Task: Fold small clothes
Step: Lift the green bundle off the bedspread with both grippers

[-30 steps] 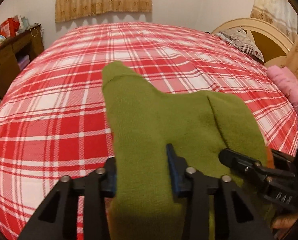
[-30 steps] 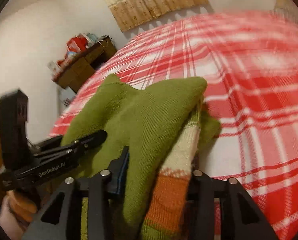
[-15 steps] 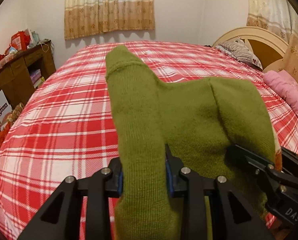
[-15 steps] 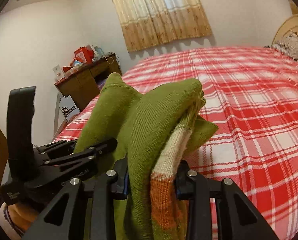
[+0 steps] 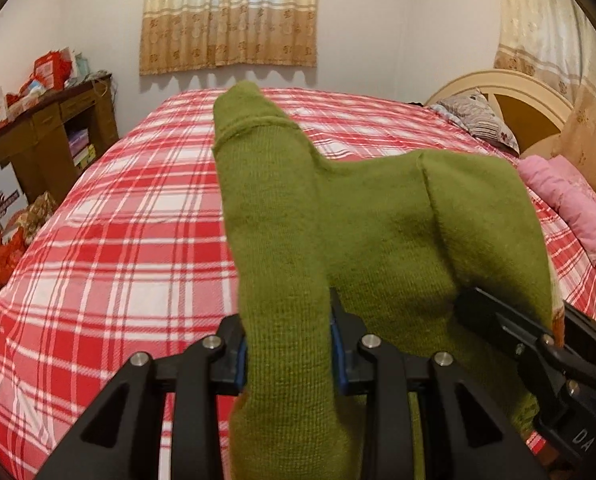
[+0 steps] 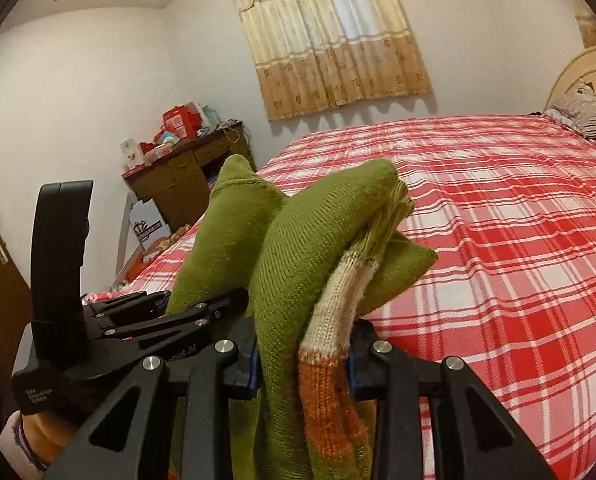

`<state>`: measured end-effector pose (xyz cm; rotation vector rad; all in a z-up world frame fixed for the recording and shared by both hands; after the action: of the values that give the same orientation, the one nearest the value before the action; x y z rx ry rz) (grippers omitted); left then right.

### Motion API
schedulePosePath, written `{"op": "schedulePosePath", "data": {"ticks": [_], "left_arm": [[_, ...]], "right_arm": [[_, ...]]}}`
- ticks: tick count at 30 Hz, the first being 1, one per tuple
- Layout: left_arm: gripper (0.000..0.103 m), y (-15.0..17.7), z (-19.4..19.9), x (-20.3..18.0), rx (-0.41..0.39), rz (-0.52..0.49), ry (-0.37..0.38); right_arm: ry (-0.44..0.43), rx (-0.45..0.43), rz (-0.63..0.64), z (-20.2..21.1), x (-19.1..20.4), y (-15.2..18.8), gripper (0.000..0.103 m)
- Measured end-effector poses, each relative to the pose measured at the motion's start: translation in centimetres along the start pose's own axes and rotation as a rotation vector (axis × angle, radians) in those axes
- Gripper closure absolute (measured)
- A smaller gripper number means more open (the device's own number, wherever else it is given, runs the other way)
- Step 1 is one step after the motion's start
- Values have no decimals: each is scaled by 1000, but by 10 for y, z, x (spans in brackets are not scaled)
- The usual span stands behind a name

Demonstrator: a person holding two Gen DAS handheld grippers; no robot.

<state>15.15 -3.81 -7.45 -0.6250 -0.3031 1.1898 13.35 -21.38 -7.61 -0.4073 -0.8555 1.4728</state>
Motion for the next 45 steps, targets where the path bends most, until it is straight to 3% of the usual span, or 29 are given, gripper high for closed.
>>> {"op": "schedulePosePath", "data": {"ticks": [15,28,37,40,45], "left_arm": [[71,22,32,88,-23,149,-89],[71,35,62,202,-71,323,-253],[71,22,52,265,-88,377,-349],[71,17,37,277,-99,380,-359],[71,9,-4,295,-84,393,-365]], "right_arm": [[-151,33,132,-35,93,-11,72],[-354,81,246,-98,204,-31,72],[-468,99,245,-154,248,-47,72],[-473,92,234,-180,248,-54,72],[-386,110,274,-236,236,-65,72]]}}
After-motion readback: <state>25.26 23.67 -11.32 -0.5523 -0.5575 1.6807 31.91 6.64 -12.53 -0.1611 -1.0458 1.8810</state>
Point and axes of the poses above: each gripper's, at about its wrist camera, not at the fingertips, and z roughly against the way its jaws point, x to its left, y to its underside, the point moved 4 cm from there along -z, roughly the way its jaws point, and after that the axes turned 12 degrees about x, right-handed, at the moved point
